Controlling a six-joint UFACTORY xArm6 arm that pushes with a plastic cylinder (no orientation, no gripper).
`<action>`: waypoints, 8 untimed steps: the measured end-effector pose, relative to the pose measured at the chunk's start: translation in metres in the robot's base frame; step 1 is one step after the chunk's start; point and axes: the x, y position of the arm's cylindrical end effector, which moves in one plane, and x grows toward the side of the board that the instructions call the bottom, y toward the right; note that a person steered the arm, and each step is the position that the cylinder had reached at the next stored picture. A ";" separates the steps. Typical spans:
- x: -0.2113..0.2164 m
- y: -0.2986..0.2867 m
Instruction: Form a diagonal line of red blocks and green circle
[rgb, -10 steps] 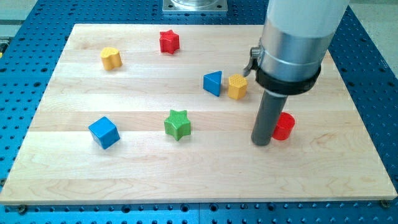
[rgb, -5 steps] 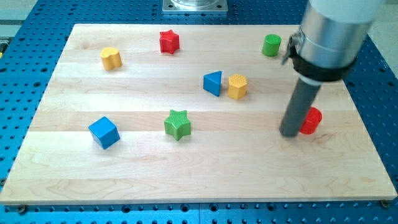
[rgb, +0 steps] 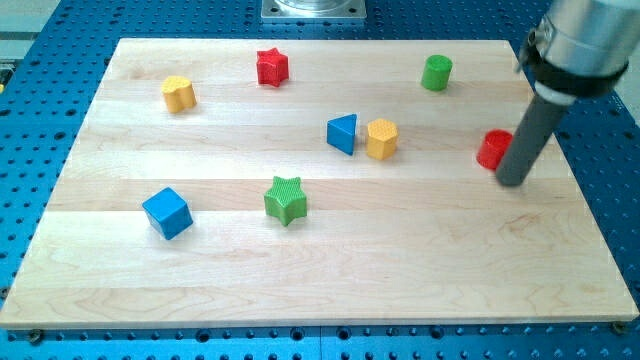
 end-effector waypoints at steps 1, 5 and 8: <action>0.019 -0.002; -0.150 0.031; -0.175 -0.080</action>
